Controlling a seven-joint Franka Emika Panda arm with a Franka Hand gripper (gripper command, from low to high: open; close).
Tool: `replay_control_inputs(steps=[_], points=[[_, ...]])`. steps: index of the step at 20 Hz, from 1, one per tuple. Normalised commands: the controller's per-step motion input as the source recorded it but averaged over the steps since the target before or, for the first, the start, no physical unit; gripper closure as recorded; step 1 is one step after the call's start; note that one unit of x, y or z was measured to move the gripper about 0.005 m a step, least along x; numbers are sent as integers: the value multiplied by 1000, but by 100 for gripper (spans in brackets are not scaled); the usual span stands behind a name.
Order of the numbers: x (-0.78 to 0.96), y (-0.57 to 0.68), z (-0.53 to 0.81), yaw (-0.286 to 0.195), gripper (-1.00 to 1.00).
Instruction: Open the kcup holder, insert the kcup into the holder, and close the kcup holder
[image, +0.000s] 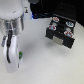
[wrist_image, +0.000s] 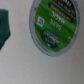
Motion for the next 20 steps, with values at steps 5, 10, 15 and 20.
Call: replay_control_inputs(steps=[5,10,15,20], points=[[-111,-75,-152,-138,-100],[-92,-83,-176,-146,-100],[-98,-109,-191,-152,-100],[-59,-75,-114,-137,-100]])
